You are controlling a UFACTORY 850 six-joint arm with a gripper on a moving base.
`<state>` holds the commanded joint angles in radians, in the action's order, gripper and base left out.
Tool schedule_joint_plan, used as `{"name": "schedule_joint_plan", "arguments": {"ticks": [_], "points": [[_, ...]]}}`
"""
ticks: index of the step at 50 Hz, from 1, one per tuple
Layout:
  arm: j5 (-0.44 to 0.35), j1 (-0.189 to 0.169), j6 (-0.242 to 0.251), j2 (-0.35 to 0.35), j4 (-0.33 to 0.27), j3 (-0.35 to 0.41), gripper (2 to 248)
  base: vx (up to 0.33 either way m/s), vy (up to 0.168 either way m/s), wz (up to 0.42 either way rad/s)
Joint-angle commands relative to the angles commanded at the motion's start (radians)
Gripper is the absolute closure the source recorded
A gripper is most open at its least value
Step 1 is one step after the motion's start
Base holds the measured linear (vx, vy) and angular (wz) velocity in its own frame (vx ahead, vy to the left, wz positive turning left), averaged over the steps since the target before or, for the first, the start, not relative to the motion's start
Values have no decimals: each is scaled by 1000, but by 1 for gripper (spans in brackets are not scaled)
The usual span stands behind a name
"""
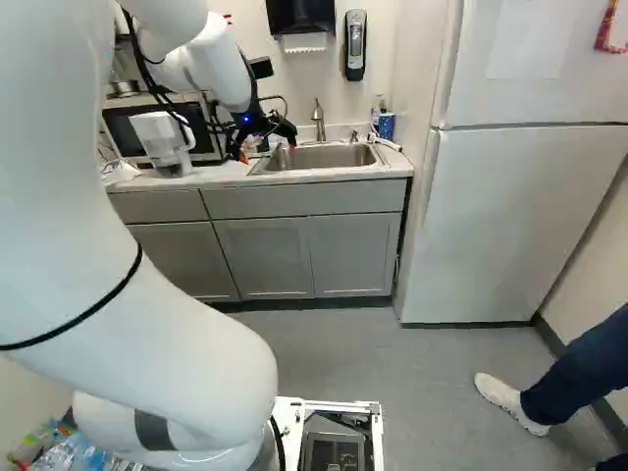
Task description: Rinse the cup and place it in the tray
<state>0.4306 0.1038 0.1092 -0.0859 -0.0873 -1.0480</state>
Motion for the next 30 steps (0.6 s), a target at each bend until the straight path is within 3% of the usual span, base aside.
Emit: {"name": "schedule_joint_plan", "arguments": {"ticks": [30], "points": [[0, 0, 0, 0, 0, 0, 3, -2, 0, -1]]}}
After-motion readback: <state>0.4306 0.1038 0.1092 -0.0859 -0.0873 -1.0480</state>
